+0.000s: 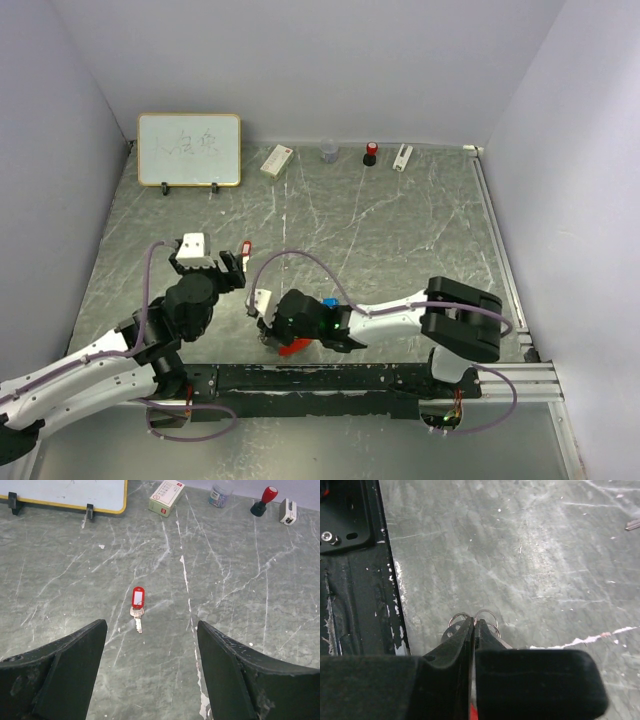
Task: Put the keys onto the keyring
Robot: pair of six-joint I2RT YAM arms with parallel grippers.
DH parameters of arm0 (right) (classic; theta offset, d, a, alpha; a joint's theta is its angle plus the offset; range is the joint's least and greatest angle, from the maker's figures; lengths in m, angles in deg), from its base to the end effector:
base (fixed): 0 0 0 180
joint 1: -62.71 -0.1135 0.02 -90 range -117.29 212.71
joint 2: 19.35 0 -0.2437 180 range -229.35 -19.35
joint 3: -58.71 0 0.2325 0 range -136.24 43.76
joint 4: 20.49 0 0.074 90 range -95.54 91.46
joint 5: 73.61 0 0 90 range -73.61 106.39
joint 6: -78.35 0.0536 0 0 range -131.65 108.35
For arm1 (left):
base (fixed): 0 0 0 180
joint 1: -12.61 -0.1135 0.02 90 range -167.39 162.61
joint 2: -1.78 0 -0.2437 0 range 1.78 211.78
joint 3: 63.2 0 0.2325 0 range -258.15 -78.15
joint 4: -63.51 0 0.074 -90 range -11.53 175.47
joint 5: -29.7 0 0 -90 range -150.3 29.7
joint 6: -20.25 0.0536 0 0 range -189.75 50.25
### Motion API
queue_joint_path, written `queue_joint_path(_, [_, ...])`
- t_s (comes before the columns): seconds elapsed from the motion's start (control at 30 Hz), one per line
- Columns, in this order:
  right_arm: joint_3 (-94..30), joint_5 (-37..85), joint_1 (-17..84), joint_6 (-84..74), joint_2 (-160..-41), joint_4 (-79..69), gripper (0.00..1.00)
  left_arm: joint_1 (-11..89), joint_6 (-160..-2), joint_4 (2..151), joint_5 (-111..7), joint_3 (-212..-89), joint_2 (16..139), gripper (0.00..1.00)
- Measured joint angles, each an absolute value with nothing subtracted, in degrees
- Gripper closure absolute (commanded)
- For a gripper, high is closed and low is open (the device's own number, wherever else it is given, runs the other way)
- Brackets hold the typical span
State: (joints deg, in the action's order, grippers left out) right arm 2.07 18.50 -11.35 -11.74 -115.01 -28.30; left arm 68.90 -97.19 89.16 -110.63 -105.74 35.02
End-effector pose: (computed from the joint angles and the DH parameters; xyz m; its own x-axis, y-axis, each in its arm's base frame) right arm 0.0898 0.3215 0.1435 -0.1408 -0.4986 -0.8553 -0.9698 0.2434 0.0177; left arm 0.1173 -0.1014 0.2542 -0.1945 -0.2386 -0.9515 0.0355 0.9676 -0.2499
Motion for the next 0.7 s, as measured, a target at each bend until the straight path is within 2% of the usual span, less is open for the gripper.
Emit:
queue_joint_path(0.27, [7.03,14.13,-11.18,-11.66,-107.01,-31.56,1.00,68.88,-95.57,87.33,-109.36,-105.74,35.45,0.17])
queue_joint_path(0.6, [13.70,5.12,-11.07,-11.26,-96.43,-37.66,0.99,68.68,-89.93,81.30,-101.29,-105.74,36.31,0.21])
queue_joint_path(0.7, [12.95,4.09,-10.74,-11.05,-96.00,-37.37,0.75,68.66,-89.36,80.86,-100.20,-105.74,37.57,0.21])
